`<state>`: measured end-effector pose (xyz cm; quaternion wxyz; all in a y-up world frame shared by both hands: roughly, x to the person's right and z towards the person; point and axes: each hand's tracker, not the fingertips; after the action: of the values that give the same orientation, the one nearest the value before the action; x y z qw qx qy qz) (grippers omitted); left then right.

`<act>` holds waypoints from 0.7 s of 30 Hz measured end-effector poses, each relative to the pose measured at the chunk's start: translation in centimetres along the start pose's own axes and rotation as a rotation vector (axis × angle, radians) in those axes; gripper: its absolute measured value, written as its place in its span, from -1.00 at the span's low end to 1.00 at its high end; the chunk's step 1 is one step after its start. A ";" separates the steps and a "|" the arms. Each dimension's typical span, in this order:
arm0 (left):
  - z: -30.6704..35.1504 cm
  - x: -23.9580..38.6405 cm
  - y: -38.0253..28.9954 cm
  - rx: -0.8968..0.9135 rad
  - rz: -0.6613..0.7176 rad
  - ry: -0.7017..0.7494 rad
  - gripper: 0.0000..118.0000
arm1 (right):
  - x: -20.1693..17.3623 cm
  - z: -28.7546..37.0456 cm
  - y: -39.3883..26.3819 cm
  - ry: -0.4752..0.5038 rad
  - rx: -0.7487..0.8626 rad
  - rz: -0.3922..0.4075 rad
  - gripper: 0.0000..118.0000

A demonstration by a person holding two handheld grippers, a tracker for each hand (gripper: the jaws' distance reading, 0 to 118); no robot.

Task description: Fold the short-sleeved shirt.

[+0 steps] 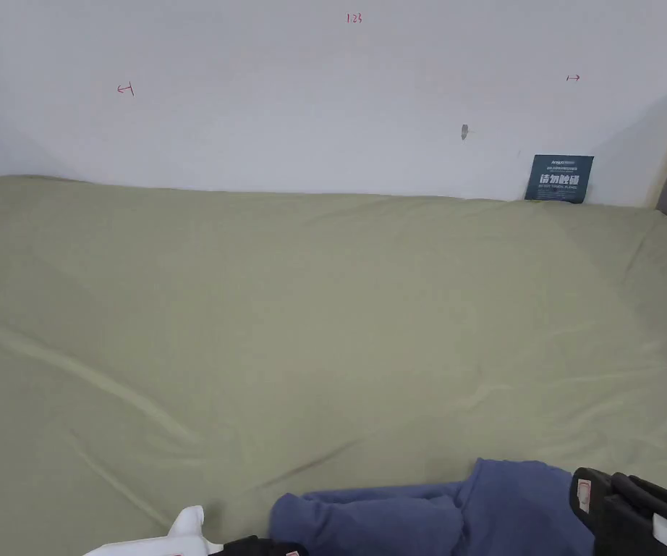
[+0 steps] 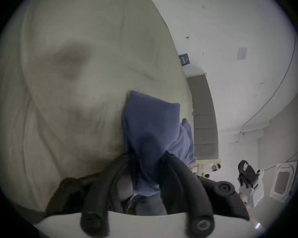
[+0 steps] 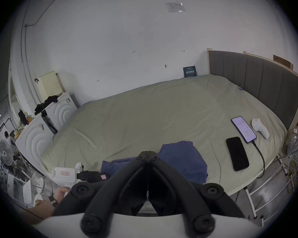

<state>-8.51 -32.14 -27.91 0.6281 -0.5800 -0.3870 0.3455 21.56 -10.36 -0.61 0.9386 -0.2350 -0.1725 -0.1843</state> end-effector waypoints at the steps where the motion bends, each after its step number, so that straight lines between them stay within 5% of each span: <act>1: 0.0 0.2 -0.2 0.002 -0.011 0.015 -0.71 | 0.0 0.0 0.0 0.002 -0.002 -0.003 -0.96; 4: 0.3 1.7 -0.7 0.031 -0.121 0.060 -0.72 | -0.1 0.0 -0.2 0.000 -0.007 -0.003 -0.96; 12: 5.7 4.4 0.9 0.126 -0.142 0.033 -0.74 | 0.4 0.3 -0.6 -0.011 -0.014 -0.002 -0.96; 21: 11.9 9.0 2.5 0.331 -0.214 0.209 -0.74 | 0.8 0.2 -0.7 -0.008 -0.017 -0.018 -0.96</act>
<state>-14.84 -18.53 -29.29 0.7845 -0.4574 -0.3171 0.2735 21.88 -11.03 0.14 0.9342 -0.2420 -0.1771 -0.1934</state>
